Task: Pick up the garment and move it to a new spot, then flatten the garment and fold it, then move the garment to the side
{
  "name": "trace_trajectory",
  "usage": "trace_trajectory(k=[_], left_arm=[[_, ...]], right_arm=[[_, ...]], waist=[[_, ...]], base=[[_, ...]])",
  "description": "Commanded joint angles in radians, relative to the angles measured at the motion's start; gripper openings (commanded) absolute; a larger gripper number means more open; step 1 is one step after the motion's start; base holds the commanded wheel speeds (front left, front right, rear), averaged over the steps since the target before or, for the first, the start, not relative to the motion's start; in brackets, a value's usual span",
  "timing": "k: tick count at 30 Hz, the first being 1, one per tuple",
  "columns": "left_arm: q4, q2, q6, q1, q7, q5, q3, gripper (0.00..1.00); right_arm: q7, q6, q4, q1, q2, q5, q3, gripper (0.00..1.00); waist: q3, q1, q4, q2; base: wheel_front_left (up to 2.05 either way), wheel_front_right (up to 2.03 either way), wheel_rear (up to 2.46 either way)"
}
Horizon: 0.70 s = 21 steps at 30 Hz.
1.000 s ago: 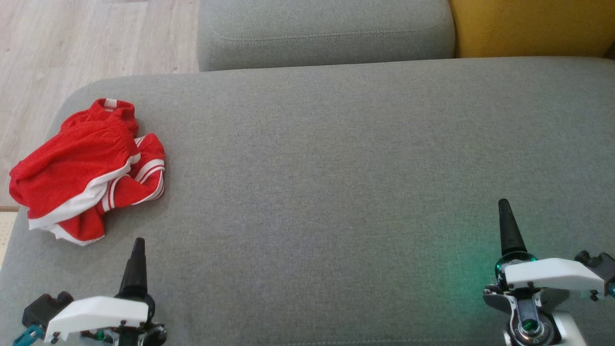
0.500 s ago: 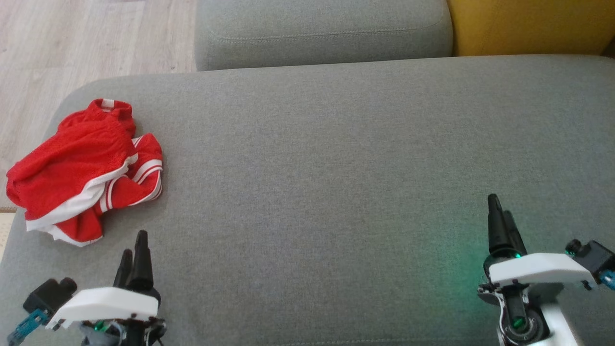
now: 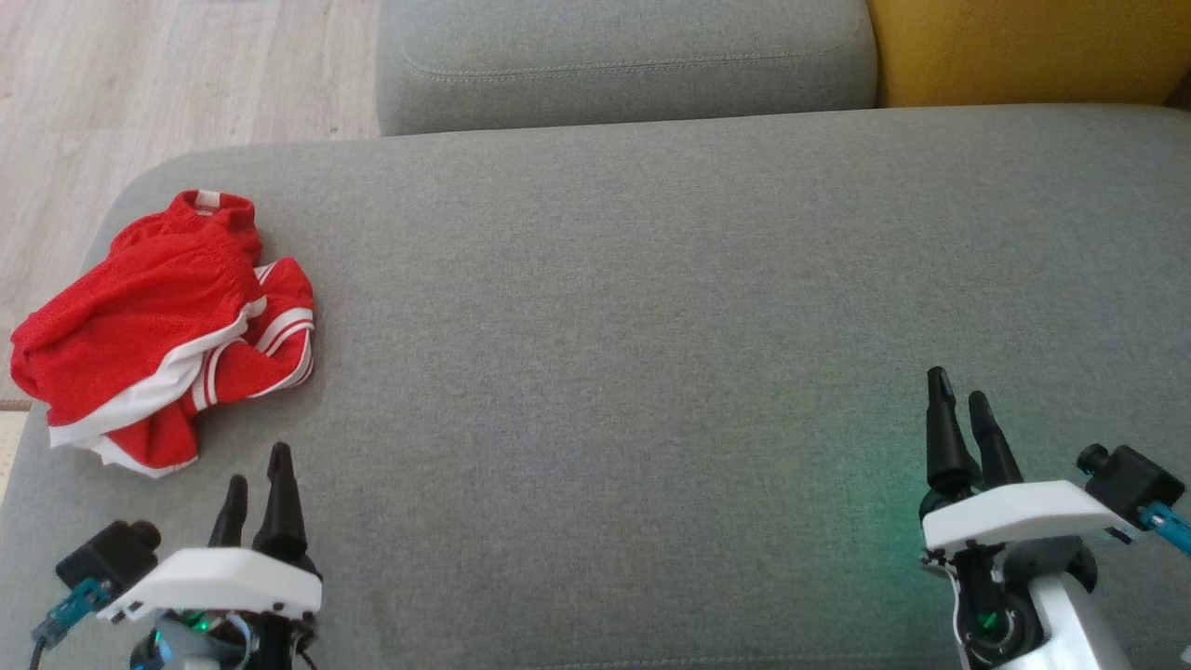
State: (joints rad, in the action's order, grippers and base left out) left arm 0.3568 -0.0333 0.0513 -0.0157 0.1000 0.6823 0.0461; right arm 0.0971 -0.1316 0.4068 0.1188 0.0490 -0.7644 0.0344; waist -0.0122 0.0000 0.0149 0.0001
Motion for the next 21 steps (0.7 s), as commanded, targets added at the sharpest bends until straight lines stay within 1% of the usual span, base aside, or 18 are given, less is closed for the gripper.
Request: trace_trajectory(k=[1, 11, 21], left_arm=[[-0.033, -0.025, -0.005, -0.061, 0.013, -0.036, 0.015, 1.0], [-0.031, -0.036, -0.028, -0.067, 0.042, -0.16, 0.011, 1.0], [-0.027, -0.047, -0.064, -0.074, 0.072, -0.287, 0.008, 1.0]], right_arm=[[0.015, 0.001, -0.027, 0.056, 0.013, 0.038, 0.022, 1.0], [0.044, 0.001, -0.01, 0.073, 0.009, 0.172, 0.032, 1.0], [0.074, 0.001, 0.007, 0.086, 0.004, 0.316, 0.023, 1.0]], waist=[[0.0, 0.0, 0.001, -0.0001], [-0.005, 0.0, 0.005, -0.0001], [-0.004, 0.0, 0.008, -0.0001]], base=[[0.0, 0.0, 0.0], [0.0, 0.0, 0.0], [0.0, 0.0, 0.0]])
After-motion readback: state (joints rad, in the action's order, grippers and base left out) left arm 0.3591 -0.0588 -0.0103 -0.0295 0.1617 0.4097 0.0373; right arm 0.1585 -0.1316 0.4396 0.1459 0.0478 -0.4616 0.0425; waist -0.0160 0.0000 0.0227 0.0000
